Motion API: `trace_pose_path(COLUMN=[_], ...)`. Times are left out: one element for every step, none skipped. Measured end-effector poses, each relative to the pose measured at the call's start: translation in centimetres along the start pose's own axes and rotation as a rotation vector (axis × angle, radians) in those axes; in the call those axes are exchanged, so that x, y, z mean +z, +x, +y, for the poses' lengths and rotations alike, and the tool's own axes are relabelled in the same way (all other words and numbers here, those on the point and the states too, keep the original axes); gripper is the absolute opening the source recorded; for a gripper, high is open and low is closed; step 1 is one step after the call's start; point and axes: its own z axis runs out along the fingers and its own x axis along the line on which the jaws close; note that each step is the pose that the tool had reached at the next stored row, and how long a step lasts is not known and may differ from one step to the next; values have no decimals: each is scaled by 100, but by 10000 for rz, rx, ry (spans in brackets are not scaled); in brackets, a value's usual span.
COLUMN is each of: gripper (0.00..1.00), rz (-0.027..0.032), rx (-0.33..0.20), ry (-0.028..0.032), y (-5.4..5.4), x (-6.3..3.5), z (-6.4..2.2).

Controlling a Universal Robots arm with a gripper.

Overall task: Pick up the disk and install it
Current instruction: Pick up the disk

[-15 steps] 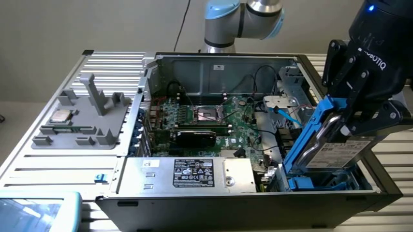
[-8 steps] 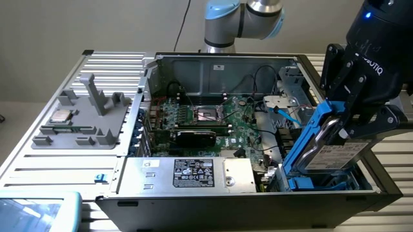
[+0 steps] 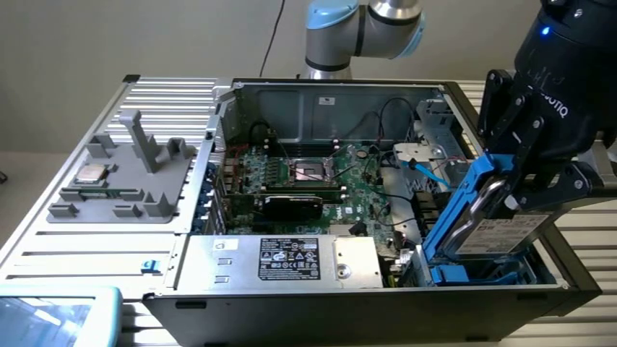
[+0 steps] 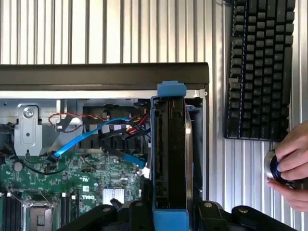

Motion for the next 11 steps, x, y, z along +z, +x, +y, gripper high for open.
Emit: trace_pose_path(gripper=[37, 37, 37, 37, 37, 37, 37, 37, 37, 37, 37], rz=[8, 16, 25, 37, 47, 57, 69, 82, 98, 120, 141], rx=[8, 14, 20, 28, 42, 63, 89, 122, 152, 171, 180], ry=[0, -1, -1, -1, -1, -1, -1, -2, -3, -3, -3], y=[0, -1, -1, -1, 0, 1, 1, 3, 3, 4, 4], x=[11, 22, 32, 41, 48, 52, 58, 63, 68, 72, 76], z=[-1, -1, -2, -2, -2, -3, -3, -3, -4, -4, -4])
